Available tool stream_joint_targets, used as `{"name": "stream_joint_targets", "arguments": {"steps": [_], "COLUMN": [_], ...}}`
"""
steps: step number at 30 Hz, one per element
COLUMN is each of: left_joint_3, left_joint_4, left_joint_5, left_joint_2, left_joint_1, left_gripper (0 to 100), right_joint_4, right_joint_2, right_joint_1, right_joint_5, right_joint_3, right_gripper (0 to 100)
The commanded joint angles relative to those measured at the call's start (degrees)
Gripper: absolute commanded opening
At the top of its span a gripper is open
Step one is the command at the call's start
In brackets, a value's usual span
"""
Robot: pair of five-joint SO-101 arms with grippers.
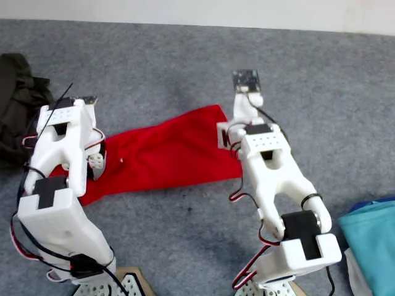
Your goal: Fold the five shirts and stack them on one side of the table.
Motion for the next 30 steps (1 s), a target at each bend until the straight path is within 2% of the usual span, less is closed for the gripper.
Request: {"name": "stream_joint_targets", "arguments": {"steps": [1,9,12,14,18,21,23,25,30], "left_joint_3": [0.13,0.13,0.13,0.13,0.13,-0.13,-0.13,-0.13,-3.38], "left_joint_4": [-1.76,-1.76,-1.76,-1.76,-1.76,-1.76,-1.76,-1.76,-0.97], "left_joint_5": [-0.53,-0.44,-0.35,-0.35,-0.35,-0.35,-0.26,-0.26,-0.18], "left_joint_2": [-2.42,-2.33,-2.33,-2.33,-2.24,-2.07,-2.15,-2.33,-2.51], "left_joint_1": [-1.45,-1.19,-1.19,-1.19,-1.19,-1.10,-1.10,-1.10,-0.84], "left_gripper": [3,3,3,3,3,3,3,3,3], "right_joint_4": [-0.84,-1.01,-1.36,-0.66,7.25,7.60,7.69,7.69,7.87], "right_joint_2": [-3.12,-2.68,2.24,7.08,12.18,12.53,12.44,12.35,12.26], "right_joint_1": [-1.98,-4.88,-4.97,-4.97,-5.05,-6.11,-6.37,-6.37,-6.37], "right_joint_5": [-1.32,-1.41,-1.41,-1.41,-1.41,-0.97,-0.88,-0.88,-0.88], "right_joint_3": [0.84,3.56,2.77,-1.19,-10.59,-10.86,-10.86,-10.86,-10.86], "right_gripper": [16.0,16.0,16.0,16.0,15.6,15.3,10.1,0.5,0.6]}}
